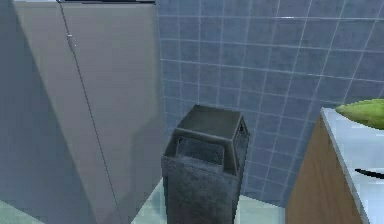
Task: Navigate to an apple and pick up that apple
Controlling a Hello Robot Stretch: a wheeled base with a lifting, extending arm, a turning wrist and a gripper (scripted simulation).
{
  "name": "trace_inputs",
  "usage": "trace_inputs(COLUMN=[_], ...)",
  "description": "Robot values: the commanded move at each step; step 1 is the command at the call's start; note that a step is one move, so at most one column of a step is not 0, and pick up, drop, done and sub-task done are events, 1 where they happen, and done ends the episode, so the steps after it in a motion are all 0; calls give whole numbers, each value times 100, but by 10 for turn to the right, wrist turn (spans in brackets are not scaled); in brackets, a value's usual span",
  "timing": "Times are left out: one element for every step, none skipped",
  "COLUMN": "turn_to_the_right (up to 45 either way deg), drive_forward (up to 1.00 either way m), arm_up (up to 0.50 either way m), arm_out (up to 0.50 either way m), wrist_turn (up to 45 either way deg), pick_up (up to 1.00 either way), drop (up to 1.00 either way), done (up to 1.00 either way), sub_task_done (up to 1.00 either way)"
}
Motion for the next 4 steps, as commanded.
trace_inputs(turn_to_the_right=[0, 0, 0, 0], drive_forward=[0, 0, 0, 0], arm_up=[38, 0, 0, 0], arm_out=[0, 46, 0, 0], wrist_turn=[0, 0, 450, 450], pick_up=[0, 0, 0, 0], drop=[0, 0, 0, 0], done=[0, 0, 0, 0], sub_task_done=[0, 0, 0, 0])
